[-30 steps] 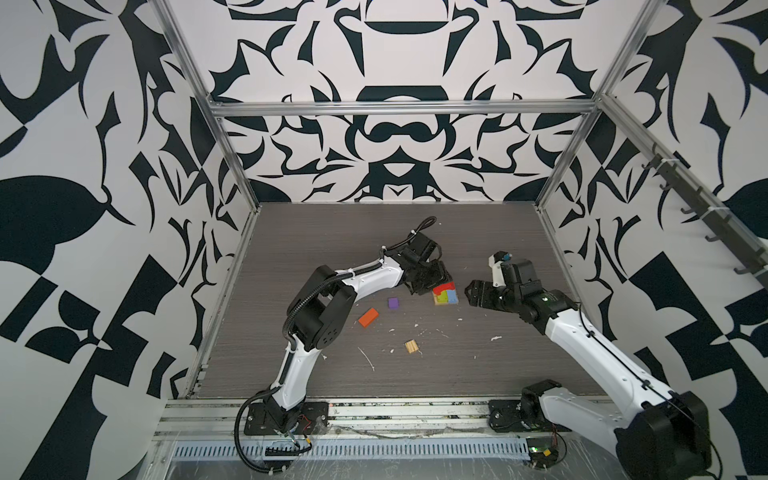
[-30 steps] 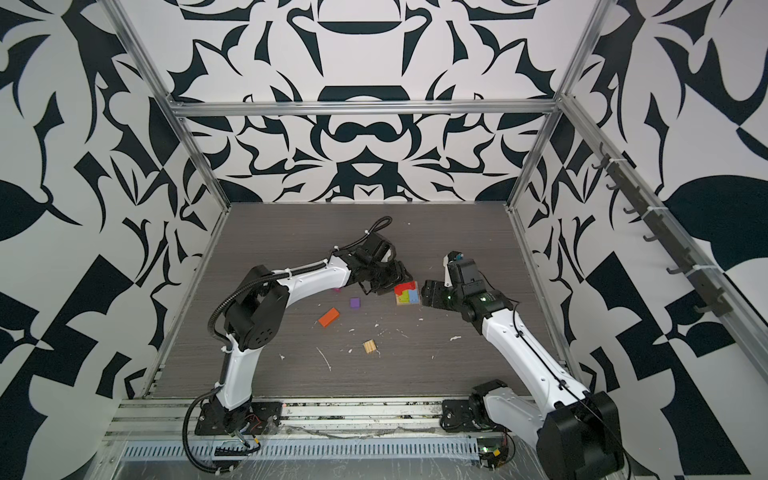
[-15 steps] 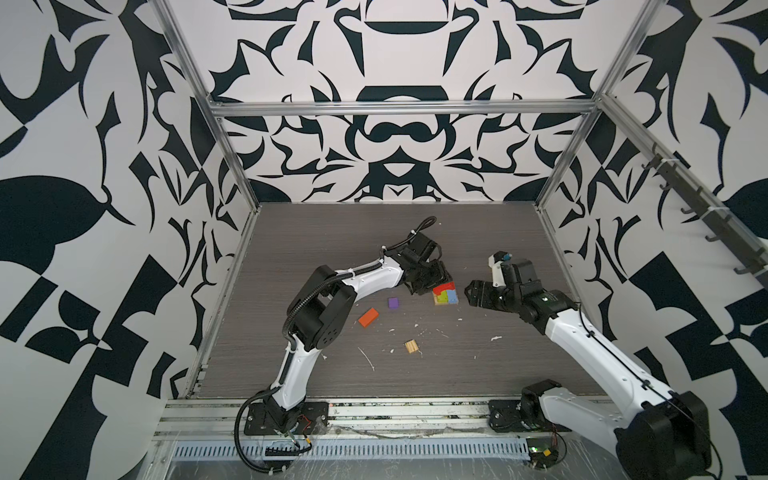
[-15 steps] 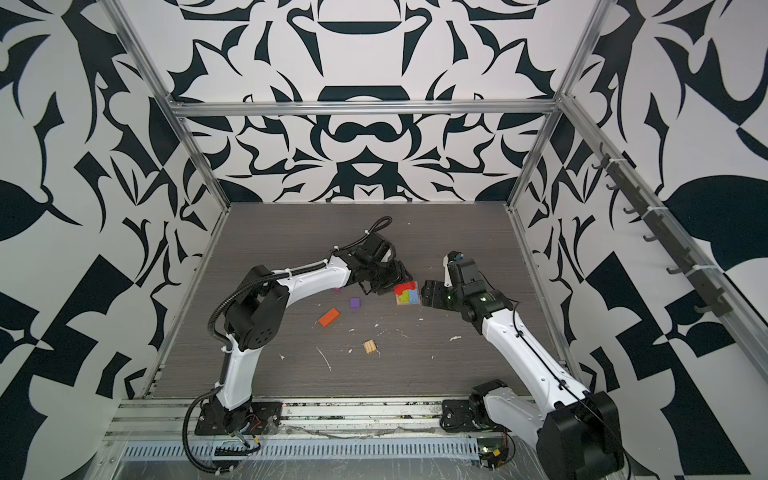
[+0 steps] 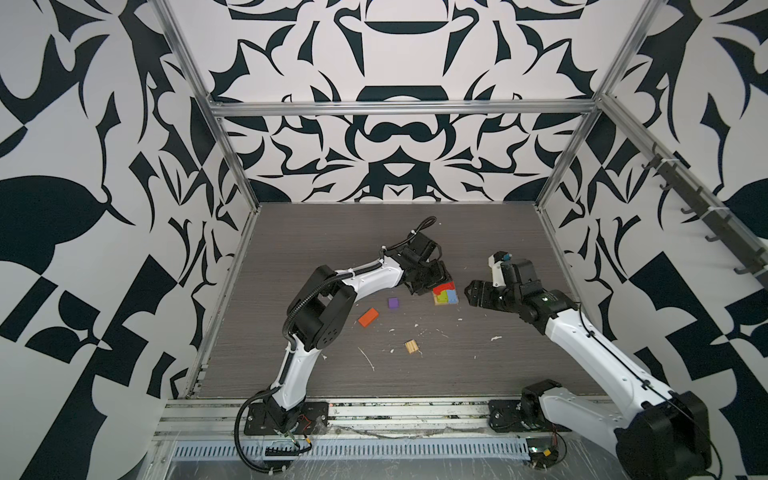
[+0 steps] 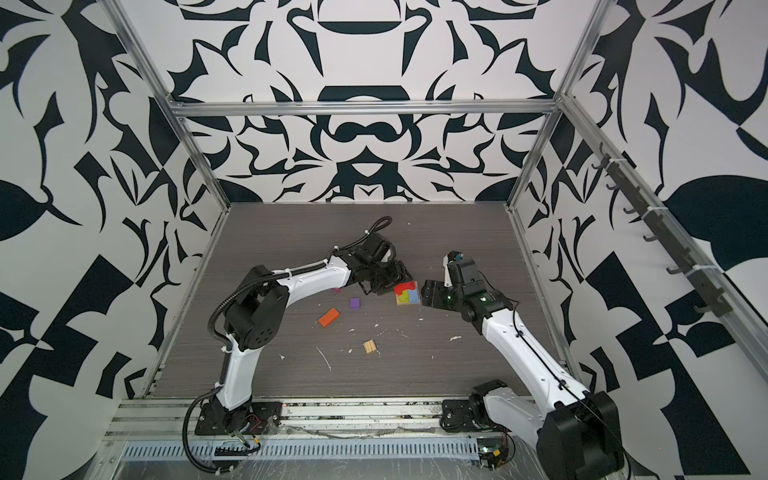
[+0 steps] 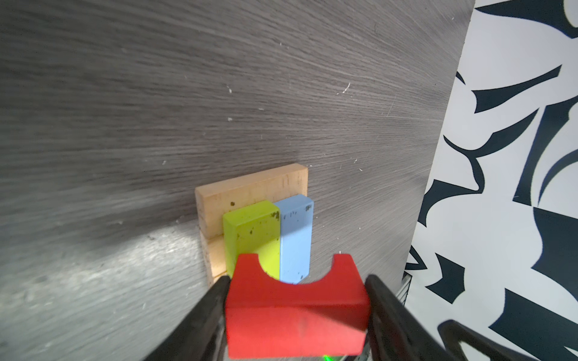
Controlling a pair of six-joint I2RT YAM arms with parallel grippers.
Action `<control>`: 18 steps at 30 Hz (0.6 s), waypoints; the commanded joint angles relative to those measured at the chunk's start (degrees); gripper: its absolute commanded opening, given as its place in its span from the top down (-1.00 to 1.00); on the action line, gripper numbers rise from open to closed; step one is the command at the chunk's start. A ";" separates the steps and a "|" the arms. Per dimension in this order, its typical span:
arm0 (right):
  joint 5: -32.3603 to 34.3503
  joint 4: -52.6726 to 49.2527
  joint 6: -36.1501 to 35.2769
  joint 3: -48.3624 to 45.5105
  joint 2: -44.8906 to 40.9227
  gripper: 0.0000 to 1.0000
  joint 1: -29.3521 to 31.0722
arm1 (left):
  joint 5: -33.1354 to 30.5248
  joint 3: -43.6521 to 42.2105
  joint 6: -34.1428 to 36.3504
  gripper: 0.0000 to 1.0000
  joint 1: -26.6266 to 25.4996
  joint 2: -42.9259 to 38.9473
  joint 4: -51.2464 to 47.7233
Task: Build the wood block tower
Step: 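Lower the red arch block onto the lime and light blue blocks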
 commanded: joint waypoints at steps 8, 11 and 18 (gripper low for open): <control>-0.37 1.50 -0.49 0.17 -0.24 -0.70 -0.23 | -0.74 -0.22 -0.37 -0.43 -0.35 0.25 -0.57; -0.40 1.54 -0.45 0.17 -0.22 -0.70 -0.21 | -0.74 -0.20 -0.37 -0.44 -0.39 0.25 -0.52; -0.33 1.50 -0.49 0.19 -0.22 -0.70 -0.21 | -0.71 0.06 -0.46 -0.46 -0.39 0.23 -0.57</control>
